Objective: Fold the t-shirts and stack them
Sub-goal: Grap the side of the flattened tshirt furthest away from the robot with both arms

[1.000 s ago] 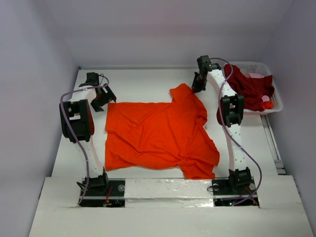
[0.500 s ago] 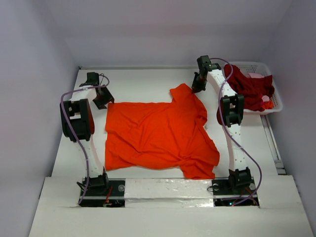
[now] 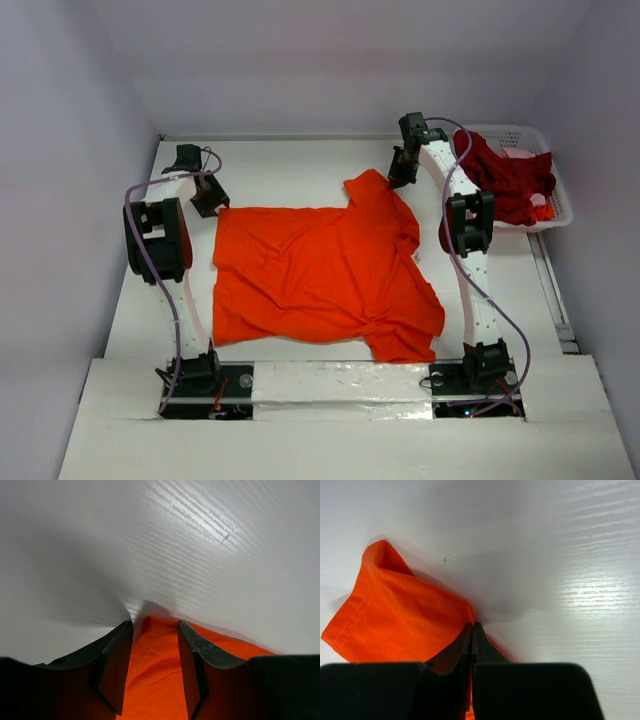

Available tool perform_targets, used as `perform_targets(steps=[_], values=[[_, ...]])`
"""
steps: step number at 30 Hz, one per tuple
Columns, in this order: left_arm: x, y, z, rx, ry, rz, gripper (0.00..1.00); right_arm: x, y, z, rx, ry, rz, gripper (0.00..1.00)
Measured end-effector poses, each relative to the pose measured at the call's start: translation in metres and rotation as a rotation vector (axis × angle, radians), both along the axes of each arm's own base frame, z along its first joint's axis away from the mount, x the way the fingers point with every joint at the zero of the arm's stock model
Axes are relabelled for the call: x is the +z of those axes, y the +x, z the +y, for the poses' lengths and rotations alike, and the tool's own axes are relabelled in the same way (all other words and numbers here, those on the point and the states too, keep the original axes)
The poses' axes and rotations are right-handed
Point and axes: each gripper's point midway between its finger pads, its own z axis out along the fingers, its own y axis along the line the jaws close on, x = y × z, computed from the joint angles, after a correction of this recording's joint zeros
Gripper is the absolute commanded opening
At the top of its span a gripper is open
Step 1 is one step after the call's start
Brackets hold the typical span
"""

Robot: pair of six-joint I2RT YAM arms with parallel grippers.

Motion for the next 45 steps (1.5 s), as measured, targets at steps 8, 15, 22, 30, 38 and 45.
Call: perform_targets(steps=[8,15,22,30,38,45], values=[[0.000,0.007,0.003,0.008,0.014,-0.005,0.37,0.000,0.000,0.000,0.000,0.000,0.000,0.00],[0.000,0.006,0.004,0.008,0.016,-0.005,0.37,0.000,0.000,0.000,0.000,0.000,0.000,0.00],[0.000,0.006,0.004,0.008,0.016,-0.002,0.49,0.000,0.000,0.000,0.000,0.000,0.000,0.00],[0.001,0.003,0.004,0.010,0.020,0.005,0.48,0.000,0.000,0.001,0.002,0.004,0.000,0.00],[-0.002,-0.003,0.003,0.011,0.017,0.011,0.35,0.000,0.000,0.001,0.003,0.007,0.001,0.00],[-0.003,-0.010,0.000,0.007,0.001,0.009,0.35,0.000,0.000,0.001,0.003,0.008,0.001,0.00]])
